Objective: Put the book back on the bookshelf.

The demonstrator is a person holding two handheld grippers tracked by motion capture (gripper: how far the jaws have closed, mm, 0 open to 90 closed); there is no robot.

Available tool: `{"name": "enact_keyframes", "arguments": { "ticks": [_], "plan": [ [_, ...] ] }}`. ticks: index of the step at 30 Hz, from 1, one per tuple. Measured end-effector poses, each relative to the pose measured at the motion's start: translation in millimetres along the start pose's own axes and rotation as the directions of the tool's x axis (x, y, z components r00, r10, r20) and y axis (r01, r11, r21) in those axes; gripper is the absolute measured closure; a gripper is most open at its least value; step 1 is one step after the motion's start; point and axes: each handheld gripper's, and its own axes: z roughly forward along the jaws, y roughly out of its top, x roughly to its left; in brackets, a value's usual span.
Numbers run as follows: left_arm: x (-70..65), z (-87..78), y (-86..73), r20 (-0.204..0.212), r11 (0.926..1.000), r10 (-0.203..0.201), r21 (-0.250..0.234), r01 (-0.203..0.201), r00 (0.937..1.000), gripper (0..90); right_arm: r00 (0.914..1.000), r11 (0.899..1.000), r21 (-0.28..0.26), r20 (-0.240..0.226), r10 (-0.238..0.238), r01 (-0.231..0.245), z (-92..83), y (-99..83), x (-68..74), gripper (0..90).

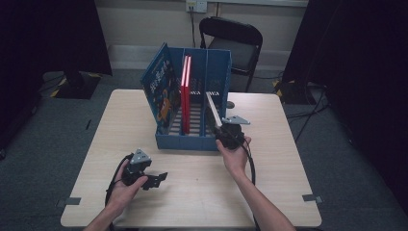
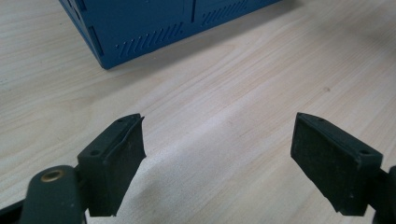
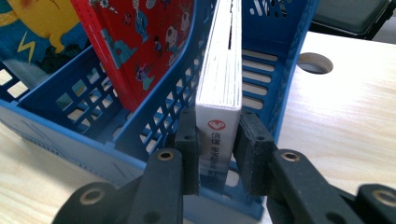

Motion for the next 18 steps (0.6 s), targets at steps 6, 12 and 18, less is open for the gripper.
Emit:
{"name": "enact_keyframes", "arguments": {
  "ticks": [6,12,18],
  "plan": [
    [1.2,0.9,1.1,0.002,1.0,-0.006,-0.003,0.006,1.0,17.4,1.0,1.0,-0.003,0.006,0.005,-0.005,8.4,6.8,3.1,72.4],
    [-1.9,3.5,3.6,0.011,1.0,0.004,0.005,-0.004,0.9999,17.5,1.0,1.0,-0.007,0.004,-0.004,0.004,15.4,14.0,9.7,70.7],
    [0.3,4.0,3.7,0.01,1.0,-0.009,0.002,0.009,0.9999,17.5,1.0,1.0,-0.005,0.005,-0.006,0.006,24.4,17.9,15.4,69.4]
  ]
}}
